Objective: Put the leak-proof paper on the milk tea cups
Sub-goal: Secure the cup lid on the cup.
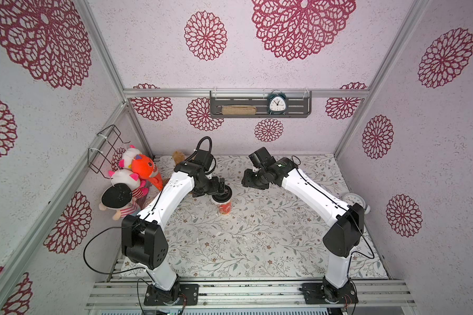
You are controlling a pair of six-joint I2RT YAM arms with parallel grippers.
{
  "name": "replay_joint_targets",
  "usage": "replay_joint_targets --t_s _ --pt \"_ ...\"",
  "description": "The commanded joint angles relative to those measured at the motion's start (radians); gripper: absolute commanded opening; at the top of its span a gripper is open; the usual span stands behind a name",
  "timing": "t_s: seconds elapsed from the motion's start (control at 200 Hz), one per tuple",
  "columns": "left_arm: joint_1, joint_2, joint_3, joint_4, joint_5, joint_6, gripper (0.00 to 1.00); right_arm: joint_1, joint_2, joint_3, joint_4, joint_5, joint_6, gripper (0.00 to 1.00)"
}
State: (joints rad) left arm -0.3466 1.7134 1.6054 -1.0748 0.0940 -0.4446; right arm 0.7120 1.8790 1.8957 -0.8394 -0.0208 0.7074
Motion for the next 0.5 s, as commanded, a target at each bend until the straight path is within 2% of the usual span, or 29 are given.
replay_joint_targets --t_s 0.0,0.23,0.495 --pt "-0.003 0.037 0.069 -0.061 -0.04 0.03 0.97 -0.003 -0.052 -0.01 0.016 0.008 -0.001 0.51" --pt "-0.003 0.095 0.205 -0.083 -0.026 0.037 0.97 -0.003 -0.061 -0.027 0.02 0.01 0.0 0.51" --pt "-0.004 0.071 0.226 -0.085 -0.023 0.038 0.98 -0.003 -0.069 -0.048 0.036 0.002 -0.006 0.51"
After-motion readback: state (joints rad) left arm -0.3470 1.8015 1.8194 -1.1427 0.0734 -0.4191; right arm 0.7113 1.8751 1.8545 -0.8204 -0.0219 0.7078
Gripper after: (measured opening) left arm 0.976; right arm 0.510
